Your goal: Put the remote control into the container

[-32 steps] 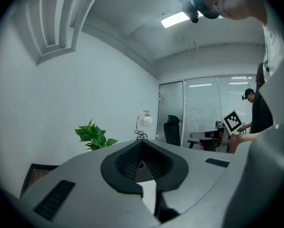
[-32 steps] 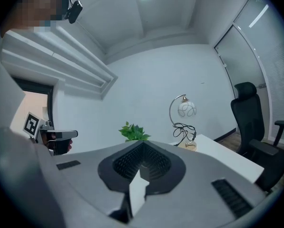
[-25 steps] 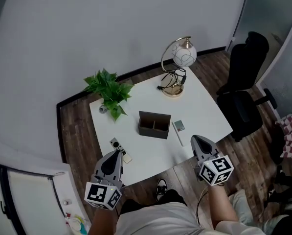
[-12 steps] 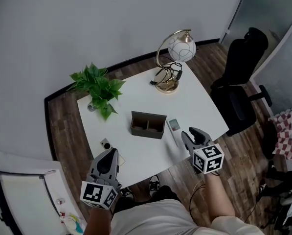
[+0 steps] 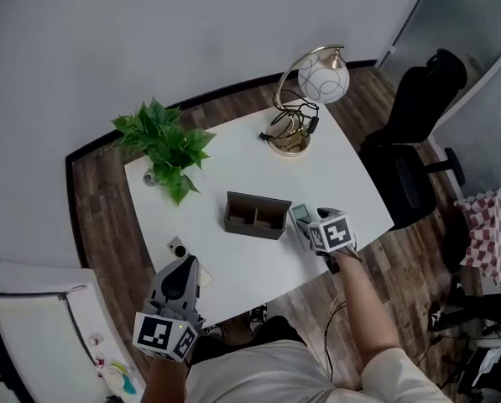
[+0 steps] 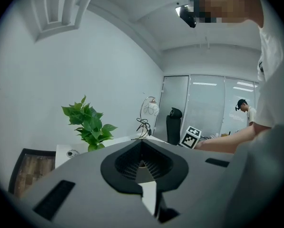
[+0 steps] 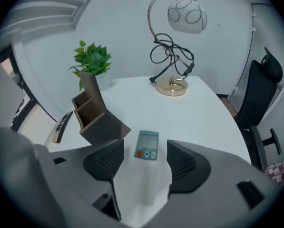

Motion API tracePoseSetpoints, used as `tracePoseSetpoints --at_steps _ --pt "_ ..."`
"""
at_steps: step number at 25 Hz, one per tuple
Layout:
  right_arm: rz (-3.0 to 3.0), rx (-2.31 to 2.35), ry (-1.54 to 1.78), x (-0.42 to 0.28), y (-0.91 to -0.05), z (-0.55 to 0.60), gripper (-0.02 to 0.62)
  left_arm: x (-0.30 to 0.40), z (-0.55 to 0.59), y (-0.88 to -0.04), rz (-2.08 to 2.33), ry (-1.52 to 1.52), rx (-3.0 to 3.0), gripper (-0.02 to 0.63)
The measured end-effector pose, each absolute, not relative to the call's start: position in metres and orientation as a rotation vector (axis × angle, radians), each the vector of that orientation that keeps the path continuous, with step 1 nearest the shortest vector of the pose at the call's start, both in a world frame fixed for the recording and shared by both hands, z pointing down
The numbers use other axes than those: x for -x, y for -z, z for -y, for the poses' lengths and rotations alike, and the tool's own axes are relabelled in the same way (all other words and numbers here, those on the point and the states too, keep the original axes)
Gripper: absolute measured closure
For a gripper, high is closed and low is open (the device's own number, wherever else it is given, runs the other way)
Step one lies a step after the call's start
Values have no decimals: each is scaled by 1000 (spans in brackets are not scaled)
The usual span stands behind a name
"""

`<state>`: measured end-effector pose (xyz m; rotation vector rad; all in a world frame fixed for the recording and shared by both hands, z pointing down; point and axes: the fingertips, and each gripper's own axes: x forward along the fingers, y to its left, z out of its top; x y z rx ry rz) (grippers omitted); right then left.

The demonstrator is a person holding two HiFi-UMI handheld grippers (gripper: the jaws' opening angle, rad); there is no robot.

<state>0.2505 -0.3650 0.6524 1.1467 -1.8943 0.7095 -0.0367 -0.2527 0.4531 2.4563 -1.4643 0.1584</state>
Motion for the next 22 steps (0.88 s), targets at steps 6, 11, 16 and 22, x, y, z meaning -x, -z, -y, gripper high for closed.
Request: tracePoseSetpoints --at_steps 6,11,16,22 --pt "1800 -1053 -702 -246 -693 365 314 48 258 -460 1490 -146 -2403 598" --pt "1769 -1040 -686 -245 -706 380 314 54 258 -465 1504 -157 -2381 598" --pt "1725 -1042 -686 -242 -709 386 314 59 253 -473 1510 -179 -2359 598" --pt "1700 -1018 -723 -234 -713 380 318 63 250 -474 1501 -183 -2362 598"
